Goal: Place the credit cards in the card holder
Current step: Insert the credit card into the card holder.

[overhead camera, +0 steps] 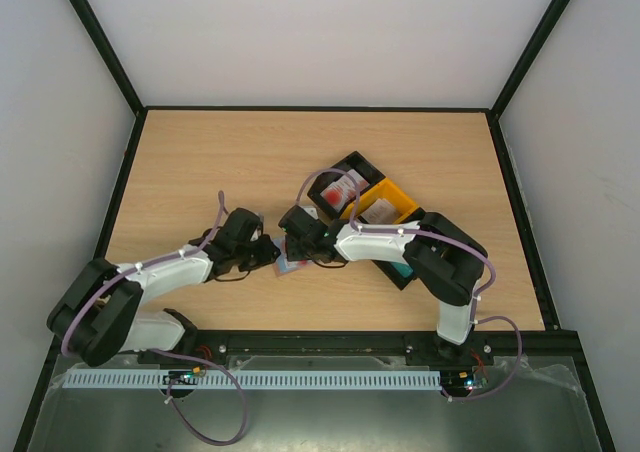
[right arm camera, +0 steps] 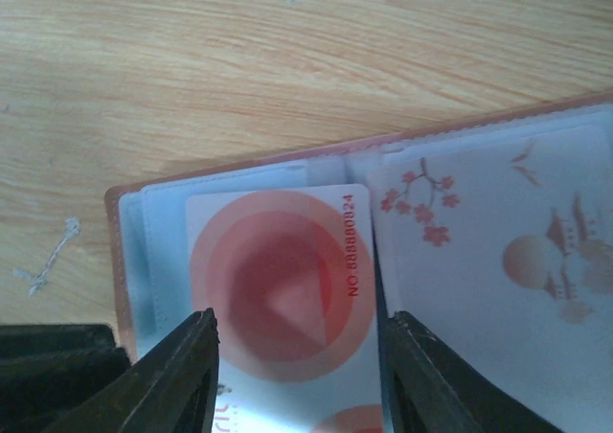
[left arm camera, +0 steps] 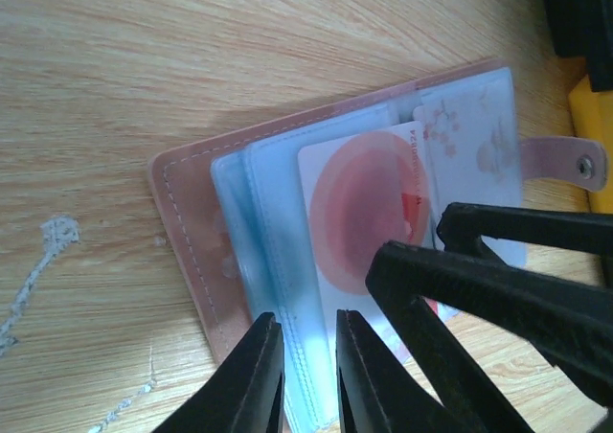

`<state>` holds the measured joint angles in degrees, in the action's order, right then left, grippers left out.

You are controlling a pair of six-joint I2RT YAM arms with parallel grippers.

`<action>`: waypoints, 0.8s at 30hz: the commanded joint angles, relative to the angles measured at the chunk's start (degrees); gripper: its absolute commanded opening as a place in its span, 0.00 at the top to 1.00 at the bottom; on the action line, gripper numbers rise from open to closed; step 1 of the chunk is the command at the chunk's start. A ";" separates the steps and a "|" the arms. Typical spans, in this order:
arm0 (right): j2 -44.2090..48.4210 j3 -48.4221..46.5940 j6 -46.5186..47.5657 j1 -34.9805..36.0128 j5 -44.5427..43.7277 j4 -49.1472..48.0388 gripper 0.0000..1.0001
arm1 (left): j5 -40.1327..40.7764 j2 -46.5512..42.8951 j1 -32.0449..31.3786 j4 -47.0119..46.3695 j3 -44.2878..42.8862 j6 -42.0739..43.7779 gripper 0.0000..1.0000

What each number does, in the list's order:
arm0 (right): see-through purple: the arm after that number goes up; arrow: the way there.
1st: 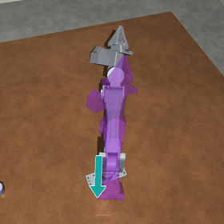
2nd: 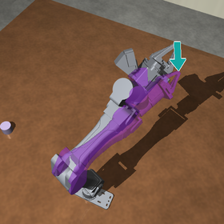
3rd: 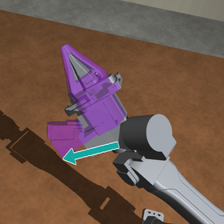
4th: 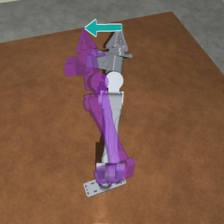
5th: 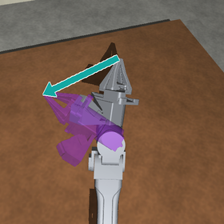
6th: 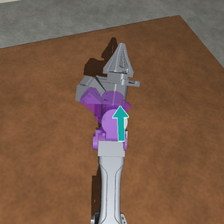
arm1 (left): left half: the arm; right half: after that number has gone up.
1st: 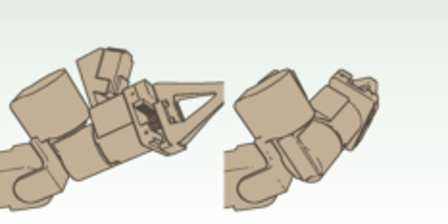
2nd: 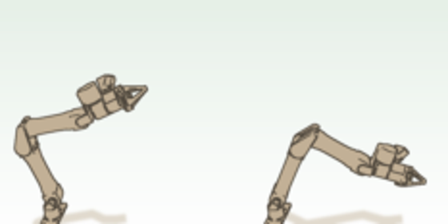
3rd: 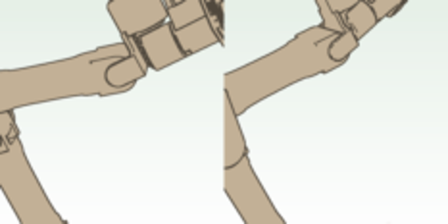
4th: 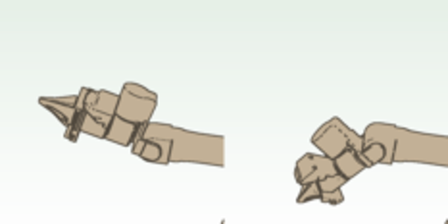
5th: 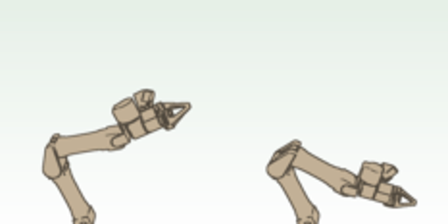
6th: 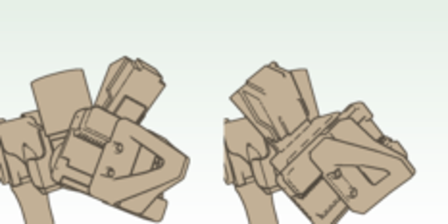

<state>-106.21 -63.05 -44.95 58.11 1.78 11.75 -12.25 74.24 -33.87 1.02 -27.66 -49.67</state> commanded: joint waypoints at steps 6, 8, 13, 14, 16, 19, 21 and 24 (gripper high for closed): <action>-1.19 0.32 3.22 0.26 6.43 -2.91 0.61 | -0.32 3.76 -0.25 -1.64 0.11 0.79 0.83; -1.19 0.52 3.35 0.25 7.20 -3.61 0.62 | -0.42 4.20 -0.29 -1.80 0.31 0.93 0.83; -0.19 1.34 3.79 0.29 8.91 -5.94 0.65 | -0.92 5.35 -0.30 -1.70 0.49 1.37 0.83; 0.33 1.73 3.69 0.26 8.76 -6.51 0.65 | -0.98 5.31 -0.30 -1.62 0.48 1.41 0.83; 1.47 2.22 3.64 0.18 6.93 -6.52 0.64 | -1.15 4.90 -0.24 -1.38 0.65 1.34 0.83; 2.42 1.95 4.34 0.21 2.54 -3.82 0.64 | -1.20 3.16 -0.32 -0.90 0.55 1.30 0.81; 2.75 1.63 5.04 0.32 0.97 -1.49 0.65 | -1.31 2.20 -0.25 -0.26 0.20 1.37 0.79; 2.95 1.13 5.71 0.22 -0.12 2.08 0.66 | -1.87 0.89 -0.24 0.28 -0.41 1.38 0.75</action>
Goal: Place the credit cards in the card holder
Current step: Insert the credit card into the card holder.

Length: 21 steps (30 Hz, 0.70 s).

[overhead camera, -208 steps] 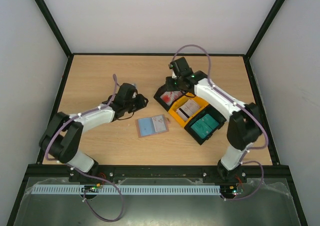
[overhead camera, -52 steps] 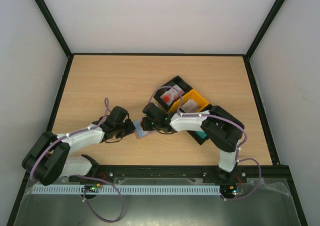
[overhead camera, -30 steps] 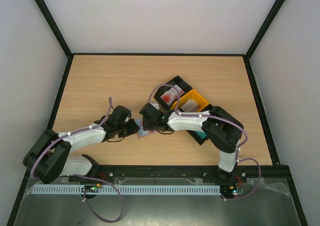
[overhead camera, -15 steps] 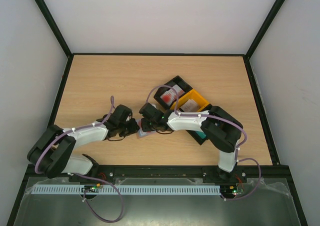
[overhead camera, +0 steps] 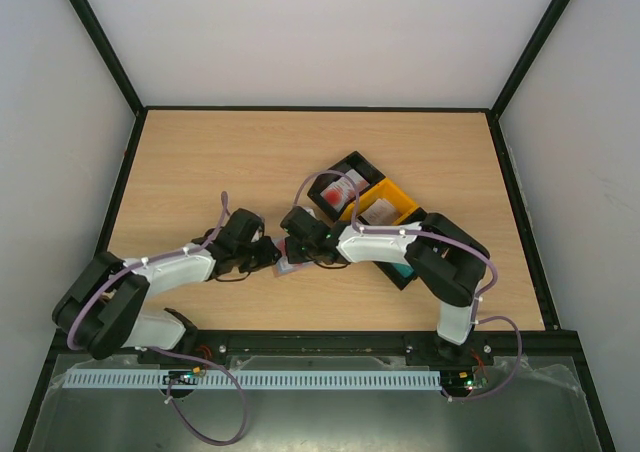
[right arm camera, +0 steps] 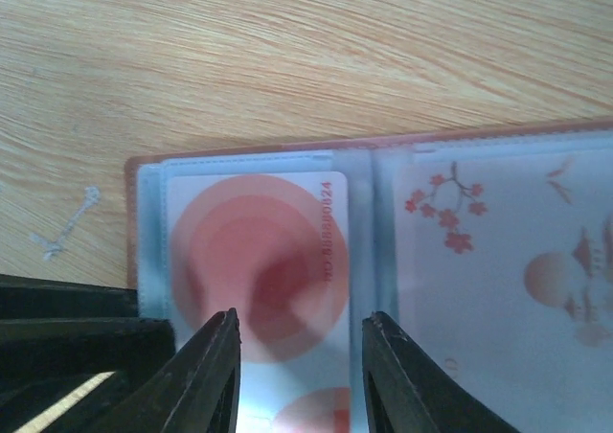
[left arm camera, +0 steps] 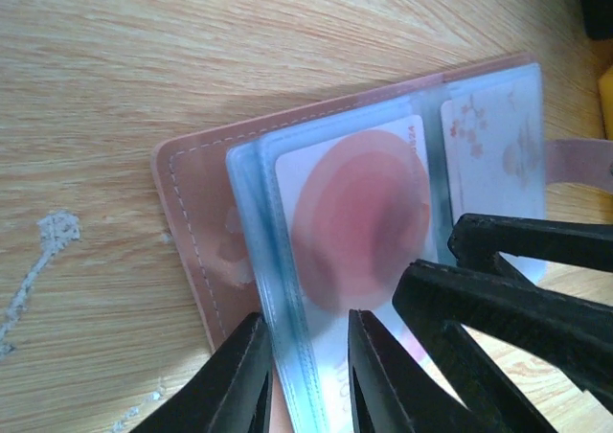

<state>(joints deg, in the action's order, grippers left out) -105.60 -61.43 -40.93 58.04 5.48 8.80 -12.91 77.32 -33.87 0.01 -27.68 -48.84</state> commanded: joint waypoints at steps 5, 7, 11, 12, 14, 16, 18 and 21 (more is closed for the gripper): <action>2.56 0.66 3.42 0.40 0.31 7.11 0.70 | -2.30 -4.24 -0.26 0.58 -0.62 -0.88 0.72; 2.59 1.14 4.17 0.32 2.29 7.22 0.72 | -2.87 -4.44 -0.30 0.05 -0.38 -1.86 0.72; 2.27 1.76 5.37 0.33 3.57 7.27 0.79 | -5.25 -3.29 -0.16 -2.02 0.42 -3.41 0.74; 1.83 1.69 5.74 0.32 3.42 7.66 0.82 | -5.49 -3.08 -0.15 -2.68 0.74 -4.00 0.74; 1.07 1.40 5.53 0.32 2.50 8.65 0.86 | -5.78 -2.65 -0.18 -3.52 1.20 -4.53 0.74; 0.56 1.52 5.06 0.37 1.61 9.19 0.90 | -5.54 -2.13 -0.19 -3.29 1.19 -4.60 0.74; 0.40 1.86 4.80 0.32 0.99 9.46 0.92 | -4.88 -1.64 -0.21 -2.35 1.01 -4.51 0.74; 0.04 2.18 4.77 0.33 -0.53 9.86 0.95 | -3.13 -1.12 -0.19 -0.19 0.64 -4.74 0.72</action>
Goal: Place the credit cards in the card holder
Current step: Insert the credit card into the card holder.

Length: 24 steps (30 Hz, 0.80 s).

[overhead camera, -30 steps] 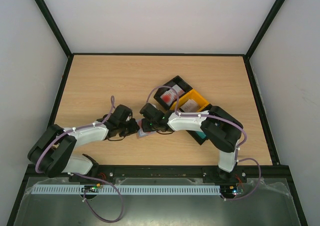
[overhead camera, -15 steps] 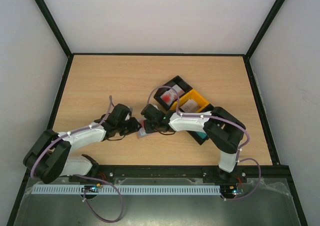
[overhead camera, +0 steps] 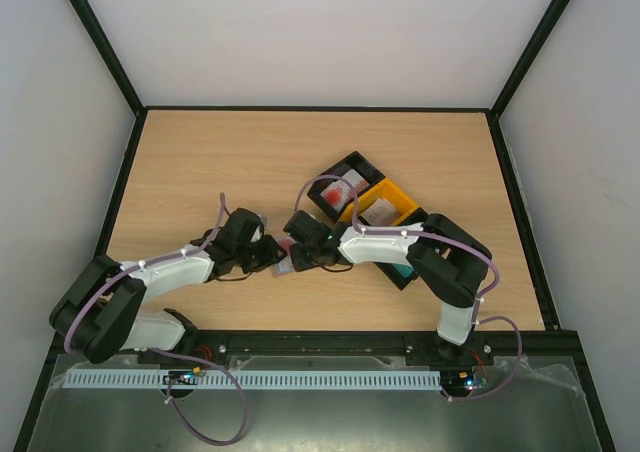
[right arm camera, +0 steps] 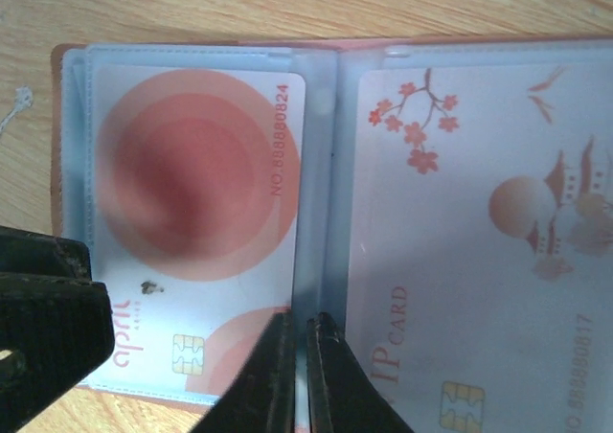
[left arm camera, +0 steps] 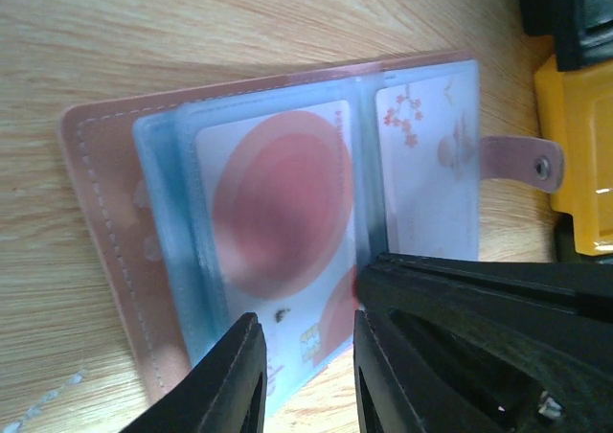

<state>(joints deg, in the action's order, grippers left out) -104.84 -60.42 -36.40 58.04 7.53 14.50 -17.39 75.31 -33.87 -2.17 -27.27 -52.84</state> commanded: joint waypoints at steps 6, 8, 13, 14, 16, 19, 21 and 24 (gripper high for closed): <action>-1.40 1.23 -1.76 0.32 -4.01 4.92 0.98 | 3.67 -0.39 -0.17 3.75 0.11 -1.03 0.64; -1.60 1.26 -1.68 0.32 -4.01 5.01 0.98 | 3.11 -0.15 -0.15 3.26 0.07 -0.95 0.63; -1.76 1.36 -1.72 0.34 -3.47 4.51 0.98 | 0.75 1.52 -0.17 1.20 0.35 -0.95 0.63; -1.77 1.42 -1.74 0.32 -3.34 4.37 0.98 | 0.38 1.72 -0.18 0.84 0.45 -0.95 0.64; -1.83 1.49 -1.90 0.32 -3.15 4.18 0.98 | -0.02 2.00 -0.17 0.33 0.39 -0.94 0.64; -1.79 1.57 -2.00 0.32 -2.90 3.91 0.98 | -1.00 2.72 -0.21 -0.45 0.36 -0.79 0.64; -1.84 1.60 -2.07 0.32 -2.87 3.87 0.98 | -1.36 3.24 -0.23 -0.63 0.31 -0.82 0.65; -1.73 1.59 -2.13 0.35 -2.87 3.79 0.98 | -2.13 3.26 -0.18 -1.19 0.48 -1.10 0.67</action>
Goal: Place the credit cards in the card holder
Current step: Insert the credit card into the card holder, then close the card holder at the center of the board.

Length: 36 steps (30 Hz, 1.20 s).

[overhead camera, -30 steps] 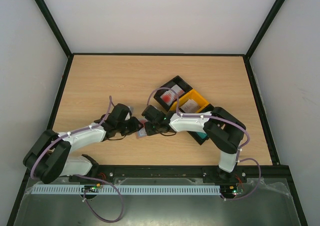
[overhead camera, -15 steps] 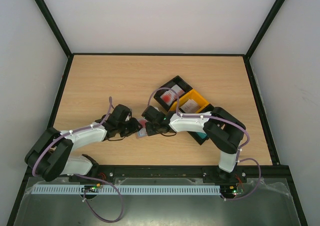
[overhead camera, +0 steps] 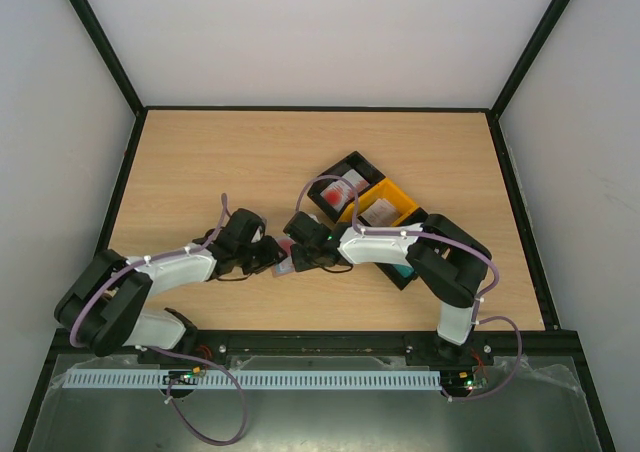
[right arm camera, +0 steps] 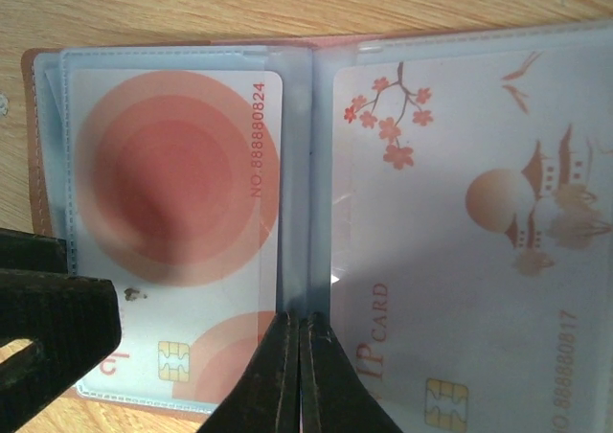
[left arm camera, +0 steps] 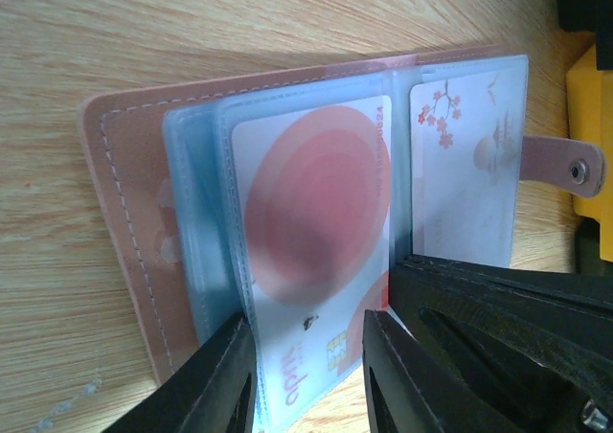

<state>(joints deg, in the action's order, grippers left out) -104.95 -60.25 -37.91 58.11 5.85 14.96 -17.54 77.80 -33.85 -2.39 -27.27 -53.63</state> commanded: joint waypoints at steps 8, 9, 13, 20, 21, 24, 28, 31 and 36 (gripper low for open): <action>-1.52 1.40 -0.77 0.26 -1.19 3.14 0.98 | -2.30 -1.36 -0.22 -1.25 0.34 0.24 0.72; -1.47 1.49 -0.84 0.25 -1.21 3.14 0.98 | -2.44 -1.48 -0.25 -1.42 0.35 0.28 0.73; -1.34 1.60 -1.01 0.25 -1.43 2.97 0.98 | -2.84 -1.97 -0.25 -1.56 0.45 0.38 0.75; -1.08 1.80 -1.27 0.25 -1.54 2.62 0.98 | -3.44 -2.80 -0.20 -1.54 0.54 0.36 0.77; -0.98 1.78 -1.25 0.26 -1.54 2.55 0.98 | -3.58 -2.83 -0.18 -1.60 0.67 0.36 0.78; -0.81 1.78 -1.36 0.29 -1.63 2.38 0.98 | -3.96 -2.65 -0.25 -1.91 0.73 0.36 0.78; -0.15 1.94 -1.45 0.25 -1.52 1.61 0.98 | -4.21 -2.19 -0.24 -2.37 0.90 0.42 0.78; 0.55 2.08 -1.49 0.21 -1.32 0.90 0.98 | -4.62 -1.59 -0.25 -3.06 1.01 0.36 0.78; 0.91 2.39 -1.81 0.25 -0.84 -0.01 0.98 | -6.44 -0.48 -0.25 -5.25 1.12 0.36 0.77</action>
<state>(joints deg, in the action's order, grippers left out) -104.60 -59.48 -39.05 58.11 5.85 13.89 -21.47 76.25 -33.85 -5.26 -26.94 -53.56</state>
